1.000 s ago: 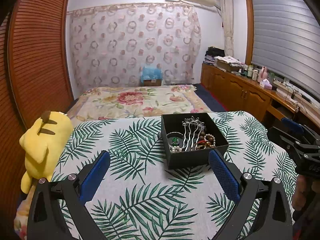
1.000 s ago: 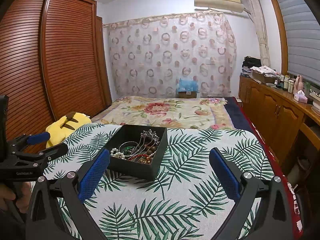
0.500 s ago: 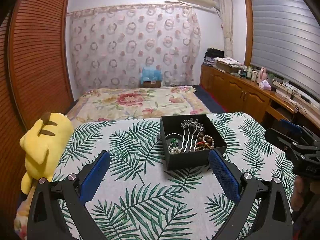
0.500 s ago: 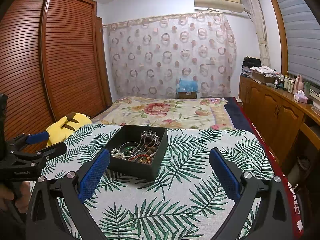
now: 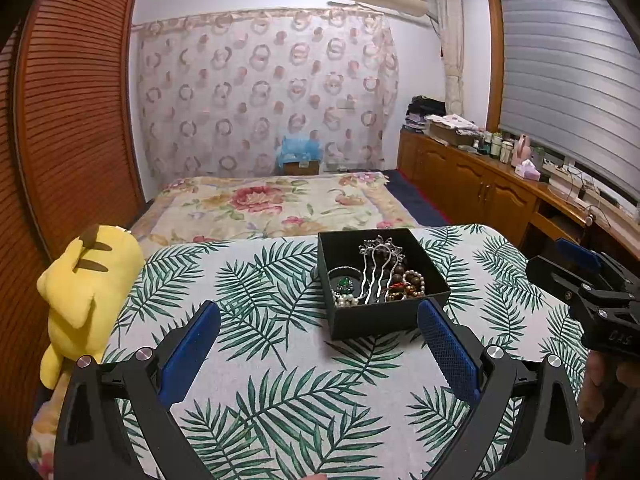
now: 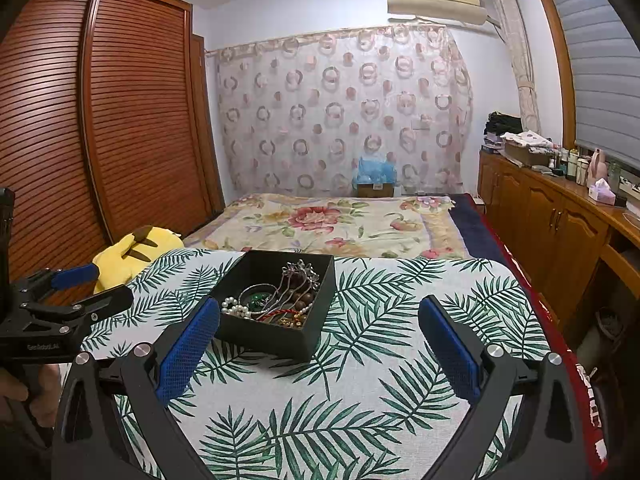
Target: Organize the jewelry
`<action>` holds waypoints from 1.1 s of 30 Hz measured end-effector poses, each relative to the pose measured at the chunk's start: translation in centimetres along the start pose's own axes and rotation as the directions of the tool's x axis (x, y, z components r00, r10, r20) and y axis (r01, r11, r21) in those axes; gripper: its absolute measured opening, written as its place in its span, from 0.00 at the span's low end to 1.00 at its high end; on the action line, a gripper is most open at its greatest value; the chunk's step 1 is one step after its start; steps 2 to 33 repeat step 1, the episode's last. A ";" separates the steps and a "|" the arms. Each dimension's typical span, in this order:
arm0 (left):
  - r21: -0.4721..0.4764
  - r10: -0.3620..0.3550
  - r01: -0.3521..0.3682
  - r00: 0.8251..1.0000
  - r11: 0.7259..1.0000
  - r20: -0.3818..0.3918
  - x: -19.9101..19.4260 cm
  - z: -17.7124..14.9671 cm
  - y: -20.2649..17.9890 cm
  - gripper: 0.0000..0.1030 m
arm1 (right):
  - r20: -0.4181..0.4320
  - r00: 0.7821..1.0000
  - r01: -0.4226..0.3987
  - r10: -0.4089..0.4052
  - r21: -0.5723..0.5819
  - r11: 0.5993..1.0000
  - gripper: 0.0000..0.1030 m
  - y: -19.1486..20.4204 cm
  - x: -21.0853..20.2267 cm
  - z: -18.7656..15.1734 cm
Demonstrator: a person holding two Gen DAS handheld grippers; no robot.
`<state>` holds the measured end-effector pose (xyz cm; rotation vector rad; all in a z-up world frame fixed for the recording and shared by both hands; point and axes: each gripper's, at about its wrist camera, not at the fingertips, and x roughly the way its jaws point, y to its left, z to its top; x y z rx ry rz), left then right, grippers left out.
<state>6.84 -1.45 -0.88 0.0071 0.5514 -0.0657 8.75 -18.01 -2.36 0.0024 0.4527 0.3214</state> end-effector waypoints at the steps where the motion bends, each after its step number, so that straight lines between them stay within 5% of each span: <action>1: 0.000 0.001 -0.001 1.000 1.000 0.000 0.0 0.0 0.0 0.92 | 0.000 1.000 0.000 0.000 0.000 1.000 0.97 0.0 0.0 0.0; 33: 0.000 0.001 -0.001 1.000 1.000 0.000 0.0 0.0 0.0 0.92 | 0.000 1.000 0.000 0.000 0.000 1.000 0.97 0.0 0.0 0.0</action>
